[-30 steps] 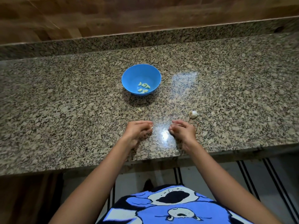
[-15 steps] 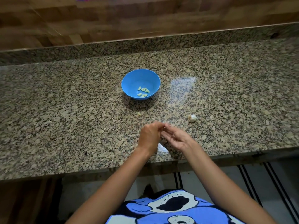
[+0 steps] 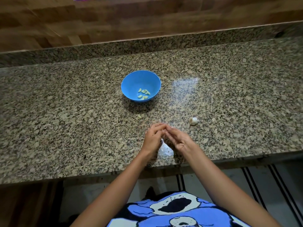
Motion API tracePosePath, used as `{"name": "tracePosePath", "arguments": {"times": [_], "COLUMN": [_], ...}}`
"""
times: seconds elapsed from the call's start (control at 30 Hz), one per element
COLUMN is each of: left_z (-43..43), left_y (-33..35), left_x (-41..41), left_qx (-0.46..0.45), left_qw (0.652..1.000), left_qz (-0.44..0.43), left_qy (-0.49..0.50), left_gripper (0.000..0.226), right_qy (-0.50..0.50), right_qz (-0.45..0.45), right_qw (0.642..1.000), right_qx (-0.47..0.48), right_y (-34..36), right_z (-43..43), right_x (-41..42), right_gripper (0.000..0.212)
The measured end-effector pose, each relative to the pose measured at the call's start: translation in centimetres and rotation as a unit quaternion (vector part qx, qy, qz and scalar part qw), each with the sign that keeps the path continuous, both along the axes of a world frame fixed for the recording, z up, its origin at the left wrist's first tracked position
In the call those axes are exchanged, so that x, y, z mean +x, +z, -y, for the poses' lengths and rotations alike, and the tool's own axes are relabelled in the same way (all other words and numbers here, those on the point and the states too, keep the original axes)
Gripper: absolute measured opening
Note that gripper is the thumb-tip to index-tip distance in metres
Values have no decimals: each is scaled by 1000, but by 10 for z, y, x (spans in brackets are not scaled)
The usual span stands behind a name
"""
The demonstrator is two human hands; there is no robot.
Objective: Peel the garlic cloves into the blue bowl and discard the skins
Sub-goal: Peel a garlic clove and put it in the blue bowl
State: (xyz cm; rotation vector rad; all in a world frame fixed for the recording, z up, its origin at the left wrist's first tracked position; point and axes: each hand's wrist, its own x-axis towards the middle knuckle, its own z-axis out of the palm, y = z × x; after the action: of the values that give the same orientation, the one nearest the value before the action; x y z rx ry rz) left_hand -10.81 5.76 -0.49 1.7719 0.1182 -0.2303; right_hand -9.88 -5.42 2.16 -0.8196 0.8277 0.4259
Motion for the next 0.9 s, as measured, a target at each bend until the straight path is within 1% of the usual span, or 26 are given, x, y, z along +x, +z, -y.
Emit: {"name": "tracePosePath", "arguments": {"times": [0.03,0.07,0.1,0.13,0.17,0.2,0.23,0.27,0.3,0.37,0.47,0.5,0.57,0.63,0.7,0.77,0.83,0.9], "left_z": [-2,-7,-15,-27,-40,-52,-60,-61,-56,-37,-7,1,15,20,11,-10,-37,-65], "left_y": [4,4,2,-4,-13,-21,-30,-37,-39,-40,-41,-42,-41,-40,-38,-37,-38,-39], "left_x": [-1,0,0,0,0,-2,-4,-6,-5,2,19,23,28,32,33,30,24,14], "left_qx": [-54,-63,-8,96,215,315,382,424,447,461,448,443,439,416,371,347,348,356], "left_qw": [998,998,999,992,970,936,905,883,869,857,853,847,820,801,799,789,768,757], "left_qz": [-15,-4,32,77,111,128,126,116,112,112,127,139,172,193,213,239,287,321], "left_qy": [10,24,28,7,-42,-93,-135,-162,-179,-203,-236,-259,-325,-386,-422,-448,-454,-443], "left_gripper": [38,42,44,45,48,54,60,65,68,69,70,71,69,60,52,51,49,44], "right_qy": [1,2,2,-2,-11,-22,-34,-48,-60,-75,-94,-102,-114,-124,-130,-131,-120,-103], "right_qz": [0,1,4,8,10,13,15,18,20,24,27,27,27,29,32,31,33,35], "right_qw": [1000,1000,999,999,999,998,998,997,996,995,993,992,991,990,989,989,991,993], "right_qx": [-12,-26,-37,-45,-50,-54,-55,-56,-56,-56,-62,-66,-70,-65,-59,-56,-53,-48], "right_y": [1,1,2,1,1,1,1,0,-1,-3,-5,-5,-5,-5,-6,-7,-7,-5], "right_z": [3,7,12,18,25,31,37,42,46,50,57,60,66,68,66,59,50,39], "right_x": [1,2,3,4,5,4,3,2,0,-4,-11,-13,-17,-19,-20,-18,-17,-15], "right_gripper": [14,13,12,12,11,10,11,13,14,15,18,18,15,15,17,20,21,18]}}
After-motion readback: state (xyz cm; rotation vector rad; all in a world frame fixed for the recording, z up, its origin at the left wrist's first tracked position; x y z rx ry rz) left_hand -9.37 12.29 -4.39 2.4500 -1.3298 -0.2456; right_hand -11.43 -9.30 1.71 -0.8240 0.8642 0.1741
